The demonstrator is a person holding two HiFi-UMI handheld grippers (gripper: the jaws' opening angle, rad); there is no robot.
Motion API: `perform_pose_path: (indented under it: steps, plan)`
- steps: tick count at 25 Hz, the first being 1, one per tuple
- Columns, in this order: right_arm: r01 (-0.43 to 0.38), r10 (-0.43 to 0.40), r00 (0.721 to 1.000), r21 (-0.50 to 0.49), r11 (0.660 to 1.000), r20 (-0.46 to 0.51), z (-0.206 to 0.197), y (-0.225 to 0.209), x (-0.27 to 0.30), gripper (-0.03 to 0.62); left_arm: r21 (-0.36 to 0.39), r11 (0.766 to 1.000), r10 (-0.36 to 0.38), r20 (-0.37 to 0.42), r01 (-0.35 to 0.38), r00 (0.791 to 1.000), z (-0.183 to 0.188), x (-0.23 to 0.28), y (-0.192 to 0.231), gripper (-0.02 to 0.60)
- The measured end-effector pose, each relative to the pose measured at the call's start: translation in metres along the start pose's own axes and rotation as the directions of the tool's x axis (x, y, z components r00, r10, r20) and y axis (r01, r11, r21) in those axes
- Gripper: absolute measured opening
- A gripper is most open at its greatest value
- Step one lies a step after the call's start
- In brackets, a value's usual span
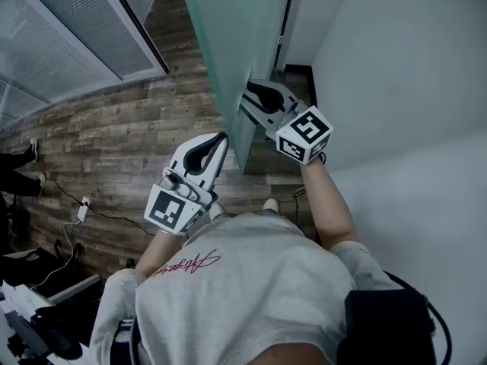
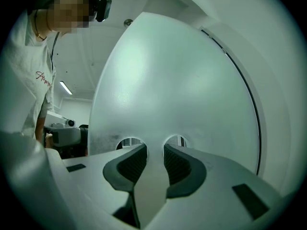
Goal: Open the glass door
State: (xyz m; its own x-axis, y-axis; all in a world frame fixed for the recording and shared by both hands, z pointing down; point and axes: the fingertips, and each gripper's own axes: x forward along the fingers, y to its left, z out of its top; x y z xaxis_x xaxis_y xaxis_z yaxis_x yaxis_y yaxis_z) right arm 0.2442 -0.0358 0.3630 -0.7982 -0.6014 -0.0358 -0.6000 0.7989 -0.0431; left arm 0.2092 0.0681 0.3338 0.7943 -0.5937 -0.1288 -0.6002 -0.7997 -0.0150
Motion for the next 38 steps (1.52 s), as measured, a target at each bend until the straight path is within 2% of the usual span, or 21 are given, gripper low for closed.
perform_pose_path:
  steps: [13, 18, 29, 38]
  plan:
    - [-0.03, 0.029, 0.999, 0.004, 1.0, 0.044, -0.002, -0.022, -0.074, 0.121, -0.017, 0.992, -0.127, -0.017, 0.127, 0.992, -0.01, 0.05, -0.033, 0.017]
    - [-0.07, 0.07, 0.996, -0.002, 0.998, 0.057, -0.001, -0.032, -0.099, 0.12, -0.015, 0.984, -0.177, -0.021, 0.177, 0.984, -0.012, 0.073, -0.048, 0.017]
    - [-0.159, 0.158, 0.985, 0.008, 0.987, 0.064, 0.004, -0.045, -0.149, 0.12, -0.031, 0.969, -0.245, -0.022, 0.244, 0.969, -0.016, 0.108, -0.075, 0.017]
    - [-0.15, 0.149, 0.986, 0.012, 0.989, 0.074, 0.01, -0.061, -0.185, 0.12, -0.061, 0.958, -0.283, -0.016, 0.282, 0.959, -0.02, 0.134, -0.098, 0.017]
